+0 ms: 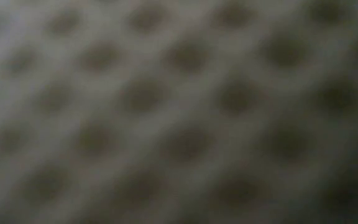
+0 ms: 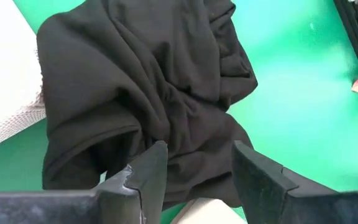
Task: Sort clothes
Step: Put the black shirt into the white bin
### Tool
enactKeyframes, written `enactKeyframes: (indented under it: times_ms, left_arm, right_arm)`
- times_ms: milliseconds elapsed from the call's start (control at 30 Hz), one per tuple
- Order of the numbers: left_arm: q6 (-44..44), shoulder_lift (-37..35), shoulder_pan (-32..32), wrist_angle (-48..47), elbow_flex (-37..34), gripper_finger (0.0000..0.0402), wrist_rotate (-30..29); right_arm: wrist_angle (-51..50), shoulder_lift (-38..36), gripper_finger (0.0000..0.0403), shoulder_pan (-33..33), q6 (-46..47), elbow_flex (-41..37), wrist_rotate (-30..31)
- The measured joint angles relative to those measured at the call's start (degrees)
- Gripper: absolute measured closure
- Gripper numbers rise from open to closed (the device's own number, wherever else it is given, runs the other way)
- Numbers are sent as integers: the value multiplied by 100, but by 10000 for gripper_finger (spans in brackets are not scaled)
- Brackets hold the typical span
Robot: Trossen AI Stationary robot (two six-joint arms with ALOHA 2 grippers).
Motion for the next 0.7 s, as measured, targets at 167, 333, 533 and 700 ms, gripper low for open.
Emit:
enactKeyframes:
  times_ms: [167,333,533,700]
  left_arm:
    - [-282,0,-4,15,0,246,-2]
    - [-489,0,-7,18,-2,236,-155]
    - [-747,-4,-9,16,-135,197,-166]
    - [-997,-9,-15,33,-449,169,-167]
  right_arm:
    - [-101,-214,385,0,-207,0,-129]
    - [-142,-431,385,0,-470,5,-134]
    - [-140,-653,385,0,-549,9,-148]
    - [-139,-698,385,0,-604,9,-148]
